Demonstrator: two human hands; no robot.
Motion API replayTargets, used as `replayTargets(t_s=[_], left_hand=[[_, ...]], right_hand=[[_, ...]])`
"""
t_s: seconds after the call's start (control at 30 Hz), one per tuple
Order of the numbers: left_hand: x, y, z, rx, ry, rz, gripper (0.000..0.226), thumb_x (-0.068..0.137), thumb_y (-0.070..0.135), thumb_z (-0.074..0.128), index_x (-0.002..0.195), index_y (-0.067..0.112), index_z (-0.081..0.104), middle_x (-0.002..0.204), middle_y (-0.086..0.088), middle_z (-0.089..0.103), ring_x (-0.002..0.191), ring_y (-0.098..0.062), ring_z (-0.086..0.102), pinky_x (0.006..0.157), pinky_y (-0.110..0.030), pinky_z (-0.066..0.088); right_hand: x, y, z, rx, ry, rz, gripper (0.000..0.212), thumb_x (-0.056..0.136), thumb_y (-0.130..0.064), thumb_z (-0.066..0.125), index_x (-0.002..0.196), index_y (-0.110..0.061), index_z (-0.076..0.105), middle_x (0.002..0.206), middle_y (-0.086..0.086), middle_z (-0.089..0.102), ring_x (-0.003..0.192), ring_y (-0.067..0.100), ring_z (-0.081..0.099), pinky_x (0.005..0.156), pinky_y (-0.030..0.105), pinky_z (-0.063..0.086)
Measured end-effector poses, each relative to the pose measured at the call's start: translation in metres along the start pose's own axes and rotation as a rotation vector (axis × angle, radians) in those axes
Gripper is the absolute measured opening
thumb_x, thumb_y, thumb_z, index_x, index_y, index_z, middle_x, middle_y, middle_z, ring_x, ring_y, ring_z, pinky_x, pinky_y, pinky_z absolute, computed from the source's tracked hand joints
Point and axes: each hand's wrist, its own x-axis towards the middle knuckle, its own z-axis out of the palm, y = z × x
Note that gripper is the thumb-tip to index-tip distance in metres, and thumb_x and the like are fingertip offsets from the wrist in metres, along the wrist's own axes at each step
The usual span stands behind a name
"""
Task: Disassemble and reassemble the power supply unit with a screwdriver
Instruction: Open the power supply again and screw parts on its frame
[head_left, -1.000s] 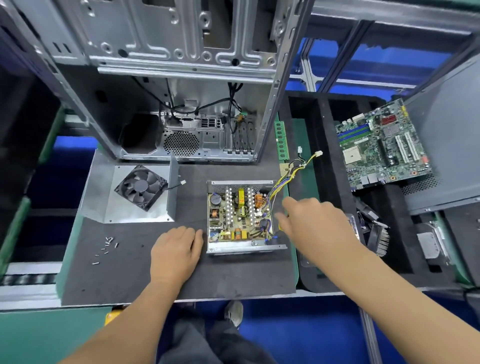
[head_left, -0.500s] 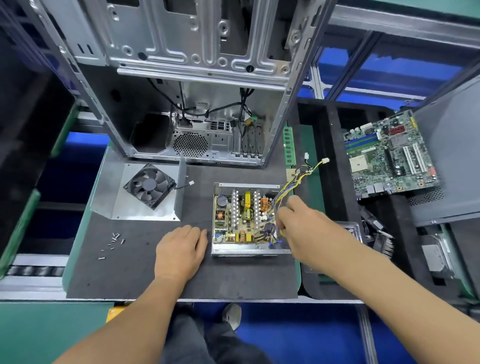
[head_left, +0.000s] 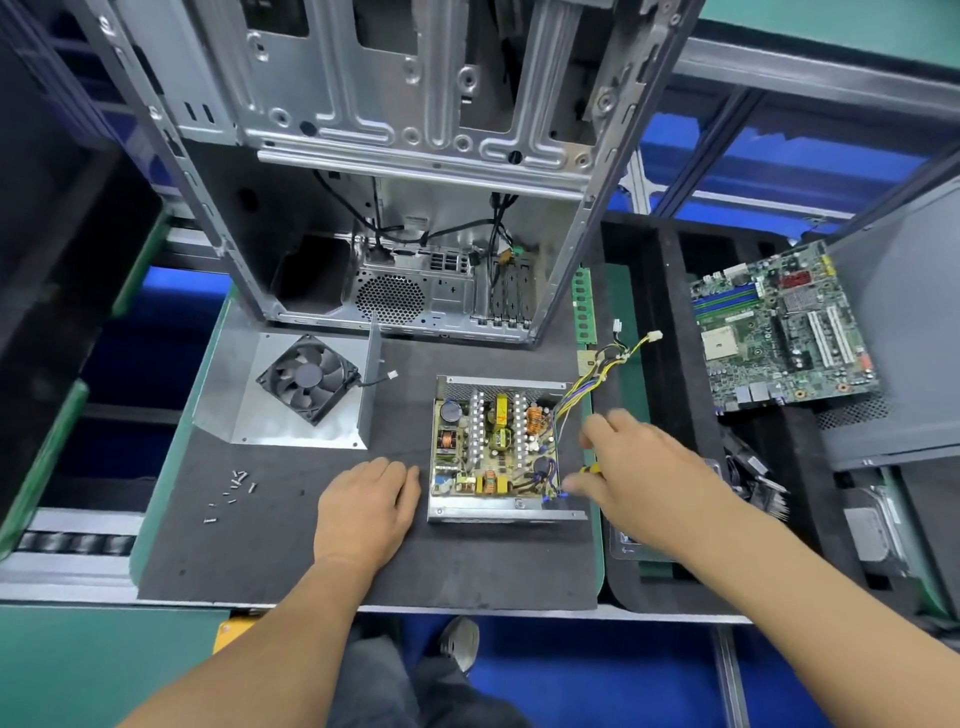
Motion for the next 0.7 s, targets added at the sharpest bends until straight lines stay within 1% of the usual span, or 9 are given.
replayTargets(t_s=[0.07,0.13,0.23,0.33,0.43,0.53,0.6,0.63,0.7], left_hand=[[0.0000,-0.0006,0.0004,0.002,-0.003,0.000,0.040,0.095,0.030,0.046,0.057,0.015,0.048,0.055,-0.003,0.046,0.049,-0.027,0.048,0.047,-0.034,0.038],[0.0000,-0.0004,0.0003,0.003,-0.003,0.006,0.041,0.095,0.030,0.045,0.057,0.016,0.047,0.055,-0.002,0.046,0.049,-0.027,0.048,0.046,-0.033,0.035],[-0.0004,-0.0005,0.0012,0.009,-0.004,0.009,0.041,0.095,0.031,0.045,0.057,0.016,0.047,0.055,-0.002,0.046,0.049,-0.027,0.048,0.046,-0.033,0.033],[-0.0001,-0.0015,0.0020,0.003,-0.001,0.008,0.041,0.095,0.030,0.046,0.057,0.016,0.047,0.055,-0.002,0.046,0.049,-0.026,0.048,0.046,-0.033,0.033],[0.0004,-0.0019,0.0024,0.006,-0.004,0.005,0.041,0.095,0.030,0.046,0.057,0.016,0.047,0.055,-0.002,0.046,0.049,-0.027,0.047,0.046,-0.033,0.033],[-0.0004,-0.0020,0.0023,0.011,0.002,0.007,0.040,0.095,0.030,0.046,0.057,0.016,0.047,0.055,-0.002,0.046,0.049,-0.026,0.047,0.046,-0.033,0.034],[0.0002,-0.0023,0.0020,0.009,-0.005,0.005,0.040,0.095,0.030,0.046,0.057,0.016,0.047,0.055,-0.002,0.046,0.049,-0.026,0.047,0.046,-0.033,0.034],[-0.0002,-0.0019,0.0019,0.009,-0.004,0.003,0.040,0.095,0.030,0.046,0.057,0.016,0.047,0.055,-0.002,0.046,0.049,-0.027,0.048,0.046,-0.033,0.034],[-0.0002,-0.0015,0.0027,0.014,-0.007,-0.006,0.041,0.095,0.030,0.046,0.057,0.016,0.047,0.055,-0.003,0.047,0.050,-0.027,0.048,0.046,-0.033,0.034]], right_hand=[[-0.0012,0.0006,-0.0021,0.089,-0.011,-0.130,0.016,0.095,-0.022,0.057,0.108,-0.021,0.047,0.103,-0.001,0.033,0.091,0.024,0.050,0.081,0.035,0.047],[-0.0007,0.0006,-0.0057,-0.017,0.007,-0.120,0.013,0.099,-0.019,0.051,0.111,-0.023,0.054,0.095,-0.002,0.032,0.080,0.022,0.045,0.078,0.032,0.047],[-0.0019,-0.0049,-0.0069,-0.204,-0.052,-0.052,0.033,0.101,-0.017,0.047,0.127,-0.036,0.054,0.087,-0.001,0.038,0.077,0.026,0.050,0.066,0.033,0.047],[-0.0041,-0.0037,-0.0051,-0.051,-0.111,-0.041,0.022,0.097,-0.019,0.047,0.119,-0.021,0.049,0.106,0.003,0.037,0.095,0.028,0.051,0.079,0.037,0.048],[-0.0011,-0.0010,-0.0068,-0.006,-0.078,-0.064,0.026,0.087,-0.001,0.049,0.108,-0.017,0.048,0.105,0.002,0.034,0.081,0.023,0.043,0.072,0.033,0.046],[-0.0018,-0.0074,-0.0101,-0.182,-0.042,0.002,0.014,0.101,-0.025,0.049,0.115,-0.024,0.051,0.093,0.001,0.045,0.082,0.028,0.057,0.061,0.034,0.042],[-0.0023,-0.0072,-0.0078,-0.180,-0.002,0.030,0.023,0.102,-0.046,0.046,0.112,-0.026,0.050,0.085,-0.001,0.043,0.085,0.028,0.062,0.058,0.033,0.040],[-0.0027,-0.0063,-0.0076,-0.095,-0.003,0.017,0.027,0.101,-0.049,0.046,0.110,-0.024,0.047,0.091,0.000,0.042,0.088,0.028,0.060,0.062,0.034,0.043],[-0.0023,-0.0053,-0.0071,0.077,-0.008,-0.071,0.019,0.100,-0.032,0.050,0.112,-0.018,0.046,0.104,0.002,0.035,0.088,0.024,0.052,0.076,0.036,0.048]])
